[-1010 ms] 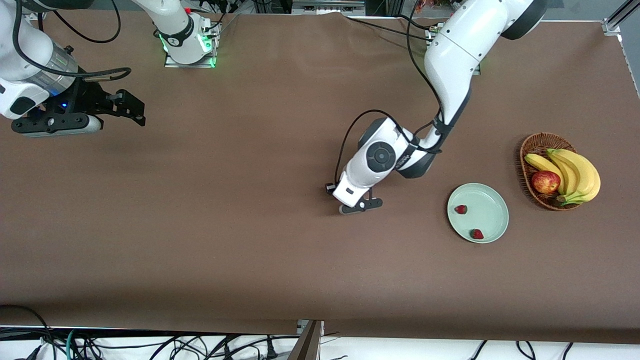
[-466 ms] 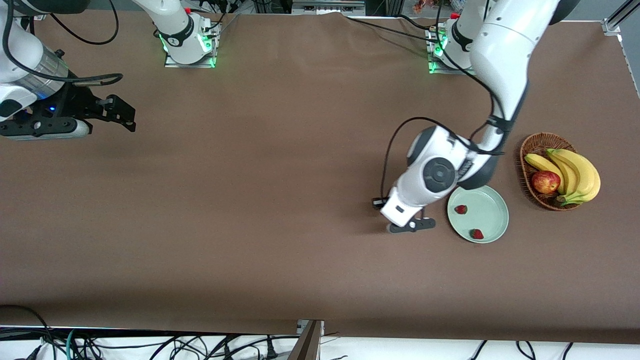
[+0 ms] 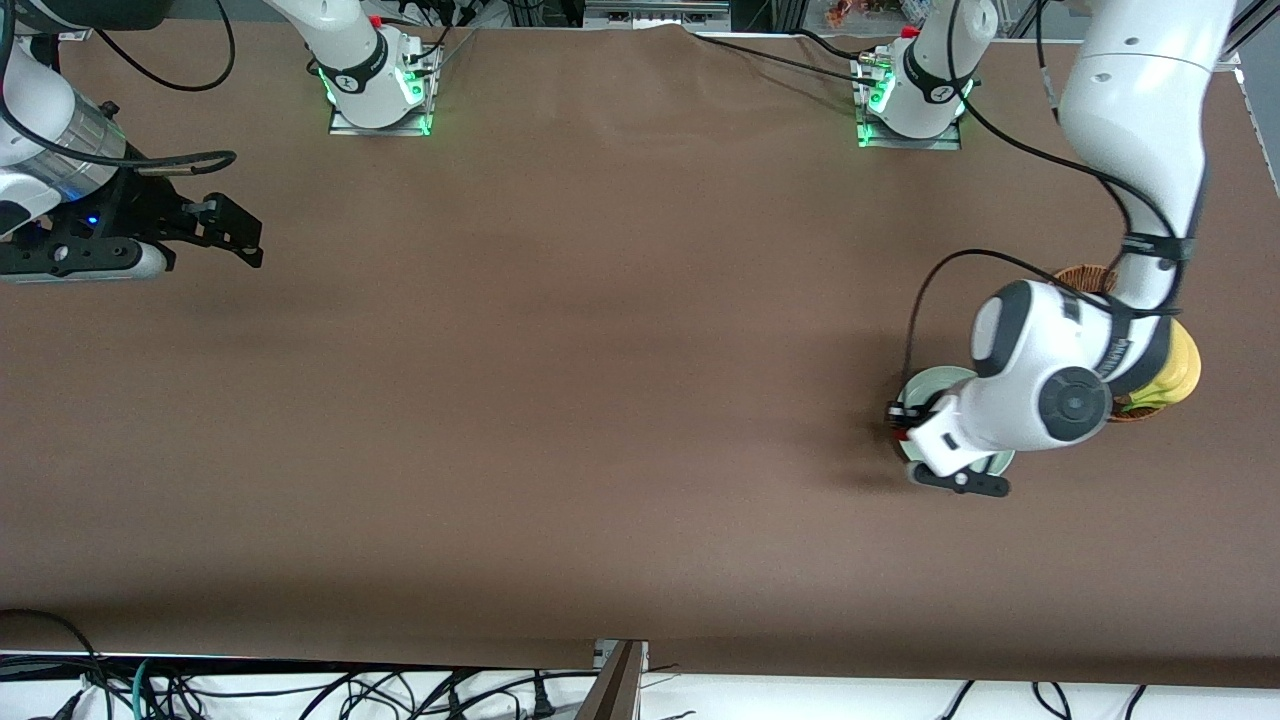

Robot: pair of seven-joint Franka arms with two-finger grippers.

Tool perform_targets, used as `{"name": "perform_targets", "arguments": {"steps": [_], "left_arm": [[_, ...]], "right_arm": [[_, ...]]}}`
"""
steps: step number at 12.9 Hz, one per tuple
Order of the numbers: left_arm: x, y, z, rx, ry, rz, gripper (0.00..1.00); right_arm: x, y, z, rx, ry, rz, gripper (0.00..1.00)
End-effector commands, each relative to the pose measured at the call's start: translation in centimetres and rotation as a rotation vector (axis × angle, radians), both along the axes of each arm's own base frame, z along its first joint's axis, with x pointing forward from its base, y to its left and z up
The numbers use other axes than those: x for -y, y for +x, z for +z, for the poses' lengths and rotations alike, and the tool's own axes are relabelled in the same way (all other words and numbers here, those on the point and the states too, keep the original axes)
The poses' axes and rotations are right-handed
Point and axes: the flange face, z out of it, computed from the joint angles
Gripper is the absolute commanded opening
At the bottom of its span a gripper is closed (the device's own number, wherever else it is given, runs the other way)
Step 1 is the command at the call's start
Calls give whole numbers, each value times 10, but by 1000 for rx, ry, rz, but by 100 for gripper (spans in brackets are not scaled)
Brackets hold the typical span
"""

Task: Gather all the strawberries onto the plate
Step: 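Carry the strawberry onto the plate with the left gripper and release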

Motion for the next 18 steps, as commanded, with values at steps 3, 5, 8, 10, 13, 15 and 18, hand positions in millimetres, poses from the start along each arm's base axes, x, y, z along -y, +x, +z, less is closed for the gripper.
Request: {"name": "perform_targets", "arguments": {"steps": [3, 5, 8, 10, 13, 15, 18], "left_arm": [[-48, -12, -14, -32, 64, -123, 2], [-55, -16, -19, -45, 60, -143, 89], [-47, -18, 29, -46, 79, -140, 100], [-38, -23, 94, 21, 95, -115, 100], [-17, -43, 205, 108, 126, -82, 100], [-15, -64, 267, 141, 101, -51, 100], [-15, -107, 327, 203, 27, 107, 100]], "right_arm": [[-6, 1, 7, 3, -14, 7, 100], [-7, 0, 7, 0, -13, 8, 100], [-7, 0, 7, 0, -14, 8, 100], [-7, 0, 7, 0, -11, 6, 100], [-7, 0, 7, -1, -10, 6, 100], [-7, 0, 6, -2, -8, 3, 100], [-6, 0, 6, -2, -8, 3, 100]]}}
